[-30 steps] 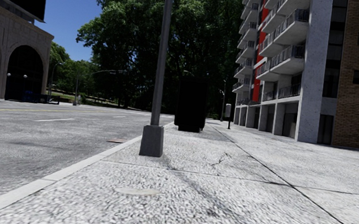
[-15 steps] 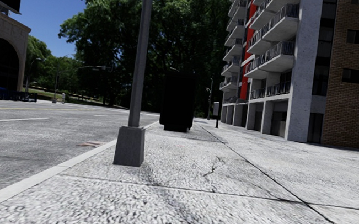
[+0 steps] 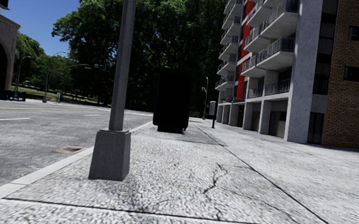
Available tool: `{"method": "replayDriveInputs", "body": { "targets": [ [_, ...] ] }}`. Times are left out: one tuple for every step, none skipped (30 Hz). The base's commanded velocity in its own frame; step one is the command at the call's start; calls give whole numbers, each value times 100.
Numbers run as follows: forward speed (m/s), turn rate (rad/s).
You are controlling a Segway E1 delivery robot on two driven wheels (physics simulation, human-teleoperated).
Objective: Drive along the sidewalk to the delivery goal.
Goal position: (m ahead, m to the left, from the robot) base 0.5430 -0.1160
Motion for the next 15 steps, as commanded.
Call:
{"method": "replayDriveInputs", "body": {
  "targets": [
    [116,0],
    [116,0],
    [116,0],
    [116,0],
    [116,0],
    [116,0],
    [116,0],
    [116,0],
    [116,0],
    [115,0],
    [101,0],
    [0,0],
    [0,0],
    [0,0],
    [0,0]
  ]
}}
